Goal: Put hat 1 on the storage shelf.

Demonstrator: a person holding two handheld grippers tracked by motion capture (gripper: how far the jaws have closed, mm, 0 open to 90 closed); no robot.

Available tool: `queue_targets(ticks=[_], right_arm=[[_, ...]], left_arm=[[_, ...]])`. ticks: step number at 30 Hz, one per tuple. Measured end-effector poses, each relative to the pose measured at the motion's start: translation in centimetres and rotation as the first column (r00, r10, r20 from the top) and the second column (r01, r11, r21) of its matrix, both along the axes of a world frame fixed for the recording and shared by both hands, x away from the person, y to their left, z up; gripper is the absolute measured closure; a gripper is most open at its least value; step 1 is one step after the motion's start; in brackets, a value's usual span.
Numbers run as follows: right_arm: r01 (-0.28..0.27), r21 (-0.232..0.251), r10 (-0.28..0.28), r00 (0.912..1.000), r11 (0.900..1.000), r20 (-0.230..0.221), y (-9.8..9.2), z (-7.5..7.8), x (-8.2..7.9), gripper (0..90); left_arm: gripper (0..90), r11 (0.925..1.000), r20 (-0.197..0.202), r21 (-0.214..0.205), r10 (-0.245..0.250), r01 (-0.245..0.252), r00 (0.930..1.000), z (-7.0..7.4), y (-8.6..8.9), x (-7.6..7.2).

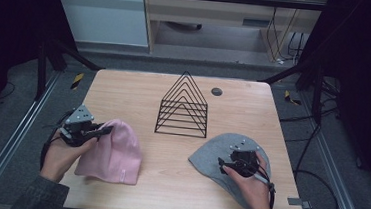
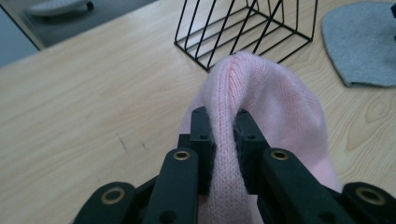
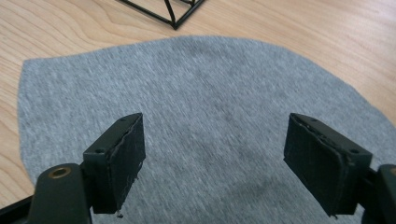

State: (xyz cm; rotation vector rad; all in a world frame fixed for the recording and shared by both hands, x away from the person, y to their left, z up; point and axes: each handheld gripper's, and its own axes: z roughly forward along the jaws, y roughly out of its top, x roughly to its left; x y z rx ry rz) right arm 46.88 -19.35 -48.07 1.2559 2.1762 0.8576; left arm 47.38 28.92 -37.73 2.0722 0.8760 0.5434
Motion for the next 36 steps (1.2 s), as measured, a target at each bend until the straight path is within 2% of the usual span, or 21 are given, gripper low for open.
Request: queue_targets(ticks=[3,4,7,9,11,12,15,16,17,18,23,25,26,28,29,32,33,34,36], right_arm=[[-0.011,0.004,0.011,0.9999,0.9999,0.007,0.3,0.2,-0.2,22.5],[-0.018,-0.002,0.018,0.9998,0.9998,0.012,0.4,0.2,-0.2,23.4],[-0.029,-0.013,0.030,0.9994,0.9995,0.016,0.6,0.3,-0.4,24.3],[-0.027,-0.012,0.028,0.9995,0.9995,0.015,0.6,0.3,-0.4,24.3],[-0.028,-0.016,0.029,0.9994,0.9995,0.021,0.7,0.3,-0.5,24.5],[-0.028,-0.016,0.029,0.9994,0.9995,0.021,0.7,0.3,-0.5,24.5],[-0.037,-0.004,0.037,0.9992,0.9993,0.014,0.6,0.4,-0.6,27.3],[-0.039,0.001,0.039,0.9992,0.9993,0.014,0.7,0.5,-0.7,28.4],[-0.045,0.001,0.045,0.9988,0.9990,0.020,0.7,0.6,-0.7,29.8],[-0.045,0.001,0.045,0.9988,0.9990,0.020,0.7,0.6,-0.7,29.8],[-0.071,0.028,0.070,0.9967,0.9970,0.041,1.1,1.5,-1.0,32.5],[-0.115,0.059,0.113,0.9931,0.9916,0.032,1.4,2.1,-1.0,32.5],[-0.136,0.075,0.133,0.9903,0.9879,0.040,1.7,3.0,-1.2,32.4],[-0.148,0.080,0.144,0.9885,0.9858,0.046,1.8,3.4,-1.3,32.0],[-0.163,0.104,0.159,0.9861,0.9811,0.050,2.0,4.2,-1.3,31.6],[-0.212,0.079,0.207,0.9761,0.9740,0.064,3.0,5.5,-1.4,30.2],[-0.241,0.066,0.237,0.9692,0.9682,0.068,3.8,6.3,-1.5,28.4],[-0.241,0.066,0.237,0.9692,0.9682,0.068,3.8,6.3,-1.5,28.4],[-0.292,0.056,0.288,0.9552,0.9548,0.069,5.5,7.7,-1.4,27.3]], left_arm=[[80.7,0.9999,0.036,0.009,-0.007,0.006,0.9993,1.6,-0.6,-0.6],[80.7,0.9999,0.036,0.009,-0.007,0.006,0.9993,1.6,-0.6,-0.6],[80.9,0.9990,0.061,0.045,-0.012,0.009,0.9980,3.0,-1.2,-0.6],[81.0,0.9985,0.067,0.053,-0.012,0.009,0.9977,3.4,-1.4,-0.5],[81.0,0.9975,0.086,0.070,-0.015,0.009,0.9962,4.5,-1.8,-0.2],[81.0,0.9975,0.086,0.070,-0.015,0.009,0.9962,4.5,-1.8,-0.2],[80.9,0.9970,0.093,0.078,-0.012,0.004,0.9956,6.1,-2.3,0.3],[80.9,0.9970,0.093,0.078,-0.012,0.004,0.9956,6.1,-2.3,0.3],[80.9,0.9962,0.105,0.087,-0.018,0.009,0.9943,7.1,-2.8,0.5],[80.9,0.9962,0.105,0.087,-0.018,0.009,0.9943,7.1,-2.8,0.5],[80.8,0.9931,0.116,0.110,-0.053,0.040,0.9918,9.4,-3.9,0.9],[80.8,0.9915,0.136,0.123,-0.059,0.042,0.9889,10.4,-4.2,0.8],[80.8,0.9923,0.137,0.106,-0.078,0.063,0.9875,11.2,-4.5,0.9],[80.8,0.9927,0.137,0.096,-0.086,0.073,0.9868,11.7,-4.7,1.0],[80.7,0.9927,0.138,0.094,-0.088,0.076,0.9865,12.0,-4.9,1.1],[80.7,0.9923,0.142,0.094,-0.093,0.080,0.9855,12.7,-5.3,1.5],[80.7,0.9917,0.146,0.101,-0.095,0.080,0.9847,12.9,-5.4,1.6],[80.7,0.9917,0.157,0.106,-0.089,0.073,0.9836,13.2,-5.6,1.7],[80.7,0.9913,0.174,0.113,-0.086,0.066,0.9810,13.5,-5.7,1.8]])
